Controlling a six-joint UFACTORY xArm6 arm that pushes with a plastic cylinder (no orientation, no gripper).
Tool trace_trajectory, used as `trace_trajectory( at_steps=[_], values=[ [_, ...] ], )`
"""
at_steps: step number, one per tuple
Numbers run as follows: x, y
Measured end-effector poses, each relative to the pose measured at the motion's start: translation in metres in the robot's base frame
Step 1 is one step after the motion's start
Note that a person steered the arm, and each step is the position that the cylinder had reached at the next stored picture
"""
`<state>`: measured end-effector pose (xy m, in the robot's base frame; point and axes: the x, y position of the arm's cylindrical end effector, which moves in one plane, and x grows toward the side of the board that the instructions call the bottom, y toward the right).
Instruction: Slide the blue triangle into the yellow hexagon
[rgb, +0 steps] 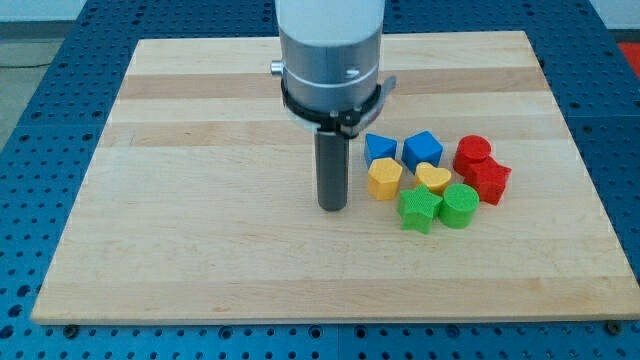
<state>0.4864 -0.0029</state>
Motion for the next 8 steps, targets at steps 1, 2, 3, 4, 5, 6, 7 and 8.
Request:
trace_trajectory(
  at_steps=[1,2,3,4,5,6,7,8],
  values=[
    [-0.026,0.0],
    [-0.049,0.0],
    [-0.069,0.0],
    [-0.082,0.007],
    [-0.083,0.039],
    [-0.083,0.061],
    [-0.083,0.067],
    [-0.083,0.069]
  ],
)
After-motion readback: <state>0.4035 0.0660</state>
